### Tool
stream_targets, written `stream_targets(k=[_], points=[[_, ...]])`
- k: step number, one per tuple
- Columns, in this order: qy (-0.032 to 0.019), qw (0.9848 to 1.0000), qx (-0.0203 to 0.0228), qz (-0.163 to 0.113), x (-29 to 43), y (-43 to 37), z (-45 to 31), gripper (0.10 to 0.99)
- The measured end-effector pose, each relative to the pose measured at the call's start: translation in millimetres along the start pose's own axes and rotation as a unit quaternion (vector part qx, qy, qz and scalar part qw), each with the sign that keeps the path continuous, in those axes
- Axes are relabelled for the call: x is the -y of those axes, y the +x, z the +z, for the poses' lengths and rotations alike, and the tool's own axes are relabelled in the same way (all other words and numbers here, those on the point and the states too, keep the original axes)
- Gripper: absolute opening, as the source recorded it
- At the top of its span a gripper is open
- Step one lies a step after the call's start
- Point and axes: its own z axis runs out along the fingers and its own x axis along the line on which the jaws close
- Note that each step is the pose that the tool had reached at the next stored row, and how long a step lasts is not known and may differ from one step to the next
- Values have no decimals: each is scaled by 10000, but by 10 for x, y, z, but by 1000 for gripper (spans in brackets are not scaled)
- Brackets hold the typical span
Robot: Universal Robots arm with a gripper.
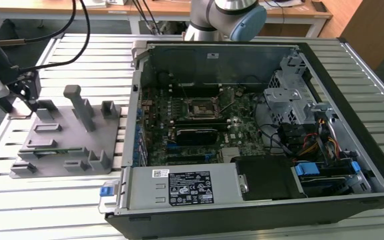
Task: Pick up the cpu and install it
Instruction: 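Pick up the cpu and move it towards the insertion slot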
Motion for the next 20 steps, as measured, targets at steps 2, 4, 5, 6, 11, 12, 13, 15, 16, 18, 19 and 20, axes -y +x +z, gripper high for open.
stream_targets(k=[2,4,5,6,11,12,13,15,16,18,19,20], points=[[0,10000,0,0,-2,1,-17,533],[0,10000,0,0,-3,1,-31,533],[0,10000,0,0,-4,1,-37,533],[0,10000,1,0,-5,1,-44,533],[0,10000,0,0,-9,3,-76,533],[0,10000,1,0,-10,3,-87,533],[0,10000,1,0,-12,4,-102,533],[0,10000,1,0,-14,4,-129,533],[0,10000,0,0,-15,5,-142,533],[0,10000,0,0,-18,5,-167,533],[0,10000,0,0,-19,6,-178,533],[0,10000,0,0,-21,6,-189,533]])
